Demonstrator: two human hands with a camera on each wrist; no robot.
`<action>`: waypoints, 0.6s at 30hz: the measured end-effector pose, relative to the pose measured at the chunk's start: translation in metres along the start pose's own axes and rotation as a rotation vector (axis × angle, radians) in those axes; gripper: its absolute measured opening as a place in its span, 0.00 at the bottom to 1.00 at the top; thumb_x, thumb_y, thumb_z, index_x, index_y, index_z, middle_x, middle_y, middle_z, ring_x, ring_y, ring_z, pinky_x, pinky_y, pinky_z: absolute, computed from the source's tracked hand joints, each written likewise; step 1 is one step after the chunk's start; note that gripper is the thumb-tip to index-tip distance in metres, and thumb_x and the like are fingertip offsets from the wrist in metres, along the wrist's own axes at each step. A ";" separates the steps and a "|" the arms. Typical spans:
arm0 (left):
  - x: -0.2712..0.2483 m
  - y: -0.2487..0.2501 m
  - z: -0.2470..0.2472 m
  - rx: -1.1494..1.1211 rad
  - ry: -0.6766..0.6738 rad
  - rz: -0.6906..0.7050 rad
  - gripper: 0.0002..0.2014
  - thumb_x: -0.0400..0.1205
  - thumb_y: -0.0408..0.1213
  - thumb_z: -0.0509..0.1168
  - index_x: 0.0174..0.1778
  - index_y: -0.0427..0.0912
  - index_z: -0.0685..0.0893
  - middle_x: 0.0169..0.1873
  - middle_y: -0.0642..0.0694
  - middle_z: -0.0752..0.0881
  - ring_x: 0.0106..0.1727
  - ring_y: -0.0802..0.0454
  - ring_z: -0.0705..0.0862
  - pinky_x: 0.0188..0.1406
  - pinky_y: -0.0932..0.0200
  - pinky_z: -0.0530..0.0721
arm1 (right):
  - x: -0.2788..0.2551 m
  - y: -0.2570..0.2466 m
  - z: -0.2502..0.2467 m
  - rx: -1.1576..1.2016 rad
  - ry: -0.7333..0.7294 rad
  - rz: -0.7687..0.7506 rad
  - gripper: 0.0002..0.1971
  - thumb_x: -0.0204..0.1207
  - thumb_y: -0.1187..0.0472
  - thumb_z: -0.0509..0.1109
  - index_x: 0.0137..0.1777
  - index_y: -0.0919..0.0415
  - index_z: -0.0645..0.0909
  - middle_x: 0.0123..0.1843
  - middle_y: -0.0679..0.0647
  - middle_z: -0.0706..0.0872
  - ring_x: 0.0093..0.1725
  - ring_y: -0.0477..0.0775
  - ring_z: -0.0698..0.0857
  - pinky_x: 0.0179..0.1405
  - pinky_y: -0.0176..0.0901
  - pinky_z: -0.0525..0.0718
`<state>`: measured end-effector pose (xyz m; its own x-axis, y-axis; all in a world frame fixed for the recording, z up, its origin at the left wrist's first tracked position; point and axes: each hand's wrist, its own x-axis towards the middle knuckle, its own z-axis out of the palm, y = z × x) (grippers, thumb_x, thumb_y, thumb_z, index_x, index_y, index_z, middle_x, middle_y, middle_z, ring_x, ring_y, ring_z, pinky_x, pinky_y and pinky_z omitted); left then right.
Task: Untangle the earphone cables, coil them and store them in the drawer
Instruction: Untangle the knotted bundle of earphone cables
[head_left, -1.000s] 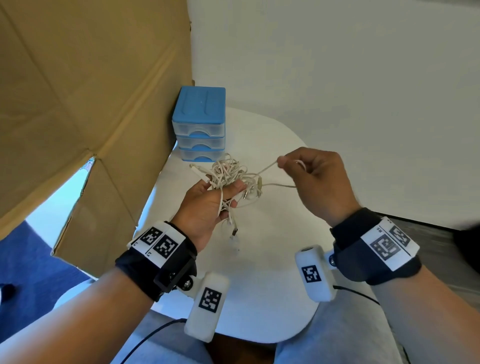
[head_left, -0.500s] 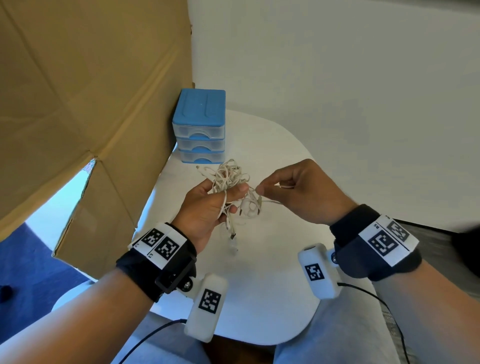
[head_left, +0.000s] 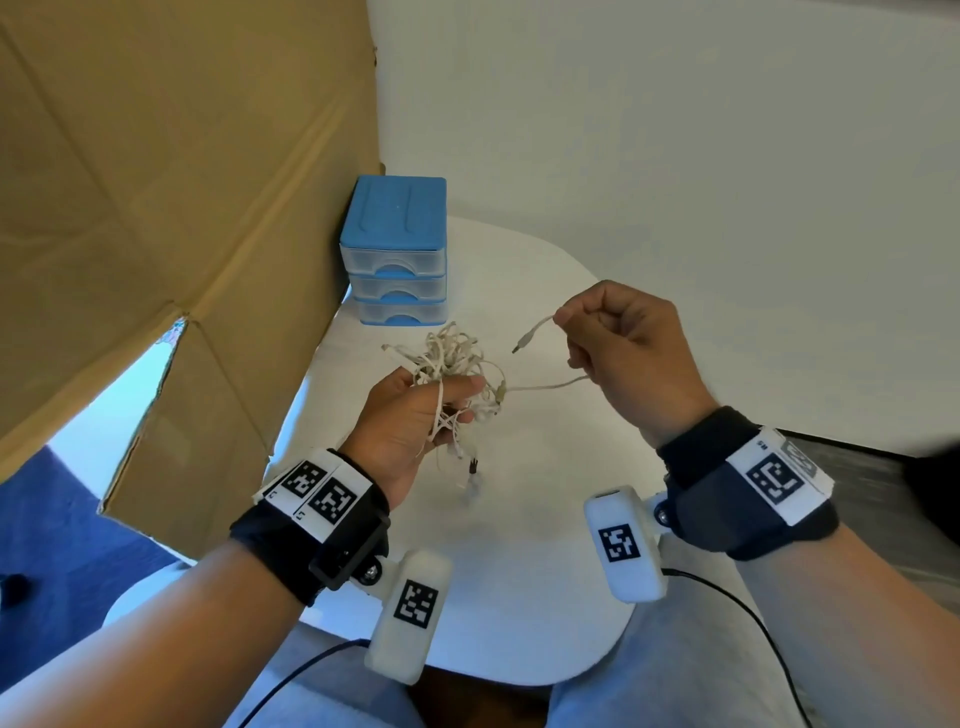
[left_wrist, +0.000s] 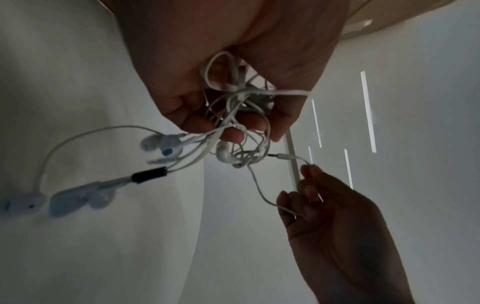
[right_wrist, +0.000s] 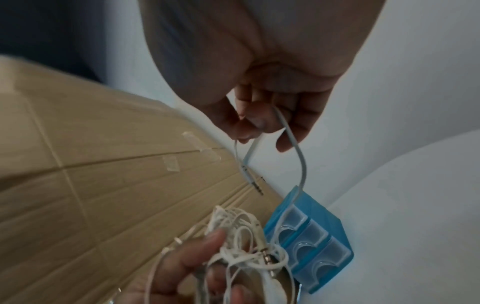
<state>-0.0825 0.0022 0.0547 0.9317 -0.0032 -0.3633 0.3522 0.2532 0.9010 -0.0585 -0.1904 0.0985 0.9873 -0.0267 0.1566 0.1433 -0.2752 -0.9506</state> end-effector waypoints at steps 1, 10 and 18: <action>0.001 0.001 0.000 -0.020 0.004 -0.002 0.05 0.75 0.32 0.74 0.40 0.43 0.83 0.24 0.51 0.85 0.30 0.55 0.84 0.35 0.60 0.79 | 0.000 -0.001 -0.002 0.034 -0.003 0.001 0.07 0.80 0.69 0.69 0.40 0.65 0.83 0.25 0.54 0.80 0.26 0.48 0.77 0.28 0.36 0.76; 0.005 0.004 -0.004 -0.136 0.025 -0.041 0.06 0.78 0.27 0.61 0.36 0.39 0.78 0.25 0.47 0.82 0.27 0.54 0.85 0.30 0.60 0.78 | -0.007 0.000 -0.020 -0.143 -0.364 0.089 0.09 0.72 0.54 0.80 0.50 0.53 0.90 0.20 0.49 0.65 0.26 0.54 0.63 0.30 0.40 0.63; 0.003 0.003 -0.003 -0.195 0.024 -0.045 0.06 0.79 0.26 0.65 0.38 0.39 0.81 0.27 0.46 0.84 0.29 0.55 0.87 0.25 0.65 0.83 | -0.012 0.014 -0.007 -0.375 -0.386 0.073 0.05 0.77 0.55 0.75 0.42 0.51 0.91 0.25 0.44 0.80 0.22 0.43 0.71 0.27 0.31 0.70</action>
<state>-0.0786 0.0057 0.0560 0.9121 0.0040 -0.4100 0.3674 0.4361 0.8215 -0.0684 -0.2005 0.0853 0.9572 0.2772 -0.0834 0.1089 -0.6116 -0.7836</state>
